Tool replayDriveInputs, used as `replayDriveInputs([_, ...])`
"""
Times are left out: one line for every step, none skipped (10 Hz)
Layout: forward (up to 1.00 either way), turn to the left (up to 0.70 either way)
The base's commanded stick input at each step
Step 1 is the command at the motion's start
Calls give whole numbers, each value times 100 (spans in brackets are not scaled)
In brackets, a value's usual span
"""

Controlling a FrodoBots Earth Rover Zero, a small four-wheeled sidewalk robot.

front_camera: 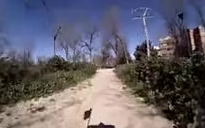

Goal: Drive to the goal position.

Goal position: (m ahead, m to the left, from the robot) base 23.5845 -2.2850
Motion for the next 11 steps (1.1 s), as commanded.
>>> replayDriveInputs([100,0])
replayDriveInputs([100,0])
replayDriveInputs([100,0])
replayDriveInputs([100,0])
replayDriveInputs([100,0])
replayDriveInputs([100,0])
replayDriveInputs([100,-4])
replayDriveInputs([100,-7])
replayDriveInputs([100,-10])
replayDriveInputs([100,-18])
replayDriveInputs([100,-27])
